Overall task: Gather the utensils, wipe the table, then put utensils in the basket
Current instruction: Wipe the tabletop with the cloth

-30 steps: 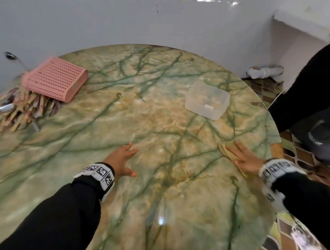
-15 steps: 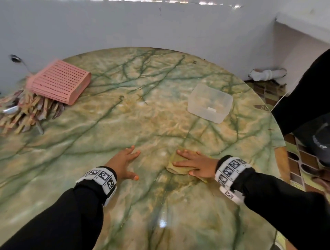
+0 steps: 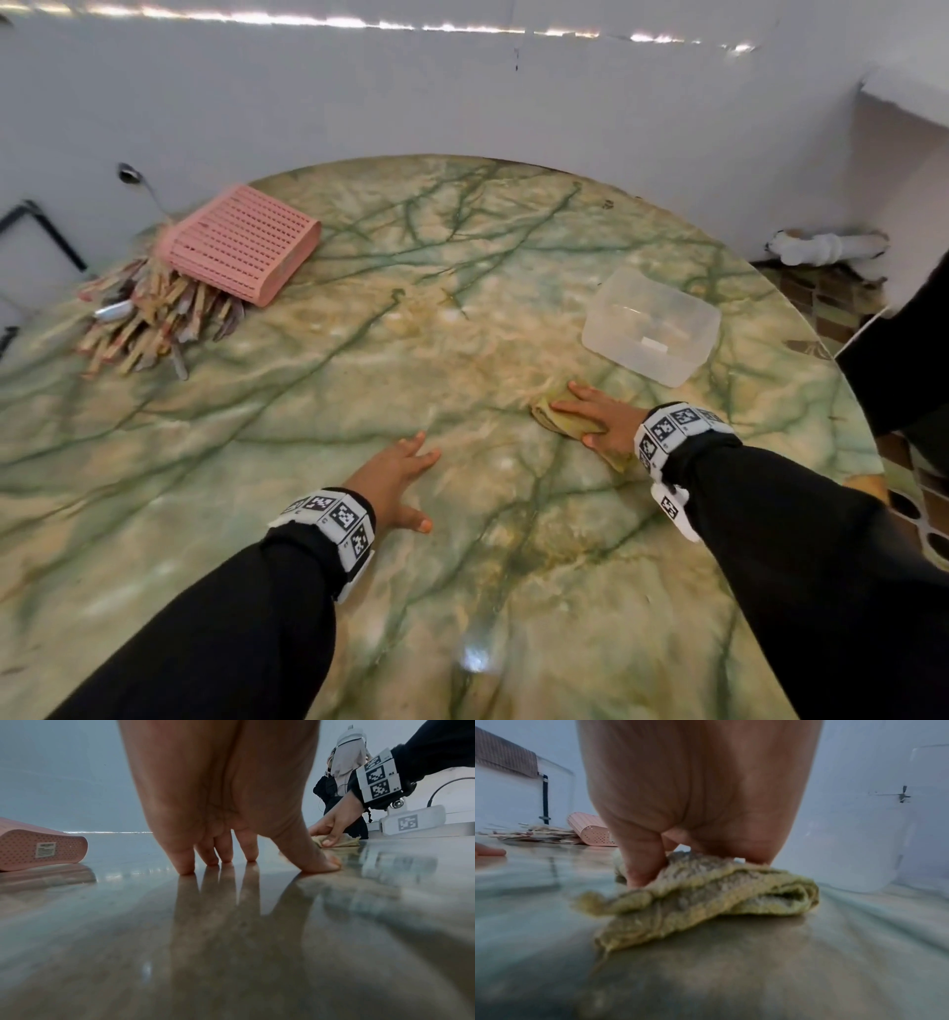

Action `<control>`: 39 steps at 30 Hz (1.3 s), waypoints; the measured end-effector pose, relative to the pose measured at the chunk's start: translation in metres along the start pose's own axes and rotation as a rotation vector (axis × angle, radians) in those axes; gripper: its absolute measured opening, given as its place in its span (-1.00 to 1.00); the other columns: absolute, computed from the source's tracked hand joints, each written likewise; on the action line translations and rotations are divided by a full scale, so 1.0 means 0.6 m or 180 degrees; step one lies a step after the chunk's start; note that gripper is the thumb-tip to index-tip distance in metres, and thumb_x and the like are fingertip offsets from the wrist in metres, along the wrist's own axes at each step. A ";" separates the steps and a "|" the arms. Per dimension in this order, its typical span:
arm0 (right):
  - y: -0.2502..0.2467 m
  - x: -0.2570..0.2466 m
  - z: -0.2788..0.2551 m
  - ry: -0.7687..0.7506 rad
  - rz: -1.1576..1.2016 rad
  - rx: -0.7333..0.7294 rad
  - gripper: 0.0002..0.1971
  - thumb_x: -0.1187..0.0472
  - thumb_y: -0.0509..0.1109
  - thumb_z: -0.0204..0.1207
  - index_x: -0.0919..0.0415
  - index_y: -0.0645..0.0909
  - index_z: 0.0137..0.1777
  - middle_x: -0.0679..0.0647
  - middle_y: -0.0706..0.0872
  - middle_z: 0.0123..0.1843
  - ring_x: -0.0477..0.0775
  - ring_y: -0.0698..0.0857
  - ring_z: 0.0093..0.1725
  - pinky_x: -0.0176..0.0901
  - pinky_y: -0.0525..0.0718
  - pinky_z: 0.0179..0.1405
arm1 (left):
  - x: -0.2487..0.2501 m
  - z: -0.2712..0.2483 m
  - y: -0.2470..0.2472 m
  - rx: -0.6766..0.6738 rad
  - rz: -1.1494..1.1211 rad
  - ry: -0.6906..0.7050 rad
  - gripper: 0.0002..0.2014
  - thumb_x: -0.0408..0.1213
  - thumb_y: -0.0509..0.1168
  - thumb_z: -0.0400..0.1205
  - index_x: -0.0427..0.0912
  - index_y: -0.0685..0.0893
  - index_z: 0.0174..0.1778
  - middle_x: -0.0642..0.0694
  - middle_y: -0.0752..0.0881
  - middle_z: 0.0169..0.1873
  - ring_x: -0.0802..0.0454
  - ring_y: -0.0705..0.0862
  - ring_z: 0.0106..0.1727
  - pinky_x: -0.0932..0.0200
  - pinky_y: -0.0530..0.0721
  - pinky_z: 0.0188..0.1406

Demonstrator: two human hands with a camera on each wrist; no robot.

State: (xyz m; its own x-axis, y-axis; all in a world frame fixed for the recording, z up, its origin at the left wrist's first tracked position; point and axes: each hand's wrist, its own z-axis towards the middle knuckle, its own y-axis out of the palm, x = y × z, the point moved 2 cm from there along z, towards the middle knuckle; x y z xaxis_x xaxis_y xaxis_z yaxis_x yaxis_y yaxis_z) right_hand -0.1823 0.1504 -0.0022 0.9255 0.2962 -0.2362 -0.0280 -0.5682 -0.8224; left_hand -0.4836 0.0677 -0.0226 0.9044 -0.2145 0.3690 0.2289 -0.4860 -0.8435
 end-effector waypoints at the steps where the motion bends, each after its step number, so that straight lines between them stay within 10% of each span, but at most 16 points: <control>1: -0.001 0.000 -0.001 0.0002 0.0061 0.0022 -0.28 0.32 0.27 0.59 -0.02 -0.01 0.64 0.11 -0.16 0.69 0.12 -0.12 0.68 -0.04 -0.05 0.60 | 0.000 -0.001 0.001 -0.0003 -0.0014 -0.0001 -0.02 -0.02 0.50 0.40 -0.05 0.05 0.63 -0.10 -0.12 0.65 -0.04 -0.05 0.67 0.16 -0.02 0.60; 10: -0.005 0.007 -0.027 0.0029 0.0995 0.0629 -0.20 0.29 0.48 0.43 0.03 0.15 0.60 0.03 0.08 0.67 0.05 0.15 0.64 -0.25 0.13 0.52 | -0.004 -0.026 0.013 0.0067 -0.0141 0.0005 -0.18 -0.09 0.39 0.54 -0.11 0.07 0.63 -0.13 -0.08 0.65 0.00 -0.01 0.67 0.24 -0.03 0.59; 17: 0.031 0.014 -0.045 0.0739 0.0099 0.0282 -0.26 -0.03 0.22 0.62 -0.13 -0.18 0.64 -0.06 -0.16 0.70 0.04 -0.04 0.68 0.22 0.02 0.63 | -0.034 -0.064 0.029 0.0107 -0.0324 0.0049 -0.28 -0.16 0.34 0.59 -0.06 0.13 0.62 -0.07 -0.03 0.65 0.07 0.01 0.66 0.25 0.00 0.60; 25: 0.013 -0.027 -0.045 0.1092 -0.0190 0.0318 -0.32 -0.10 0.13 0.64 -0.15 -0.17 0.64 -0.09 -0.18 0.69 0.00 -0.07 0.68 0.16 -0.05 0.62 | -0.065 -0.097 0.021 -0.0151 -0.0414 -0.0045 -0.33 -0.23 0.36 0.57 -0.03 0.25 0.59 0.00 0.03 0.65 0.08 0.05 0.65 0.21 0.03 0.60; 39: -0.018 -0.430 0.109 0.0195 0.0811 0.0714 -0.41 0.12 0.19 0.67 0.09 0.05 0.64 0.09 0.00 0.69 0.04 0.01 0.67 -0.18 0.03 0.58 | -0.342 -0.203 -0.208 0.0700 -0.0790 -0.0560 -0.51 -0.15 0.36 0.58 -0.06 0.47 0.44 -0.08 0.43 0.48 0.03 0.38 0.50 0.26 0.26 0.43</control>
State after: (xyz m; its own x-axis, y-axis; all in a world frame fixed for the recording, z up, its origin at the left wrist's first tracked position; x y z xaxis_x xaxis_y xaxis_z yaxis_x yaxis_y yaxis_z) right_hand -0.4458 0.1301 0.0337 0.8988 0.1161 -0.4228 -0.3373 -0.4328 -0.8360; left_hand -0.7415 0.0692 0.0547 0.8554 0.0451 0.5161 0.5034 -0.3074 -0.8075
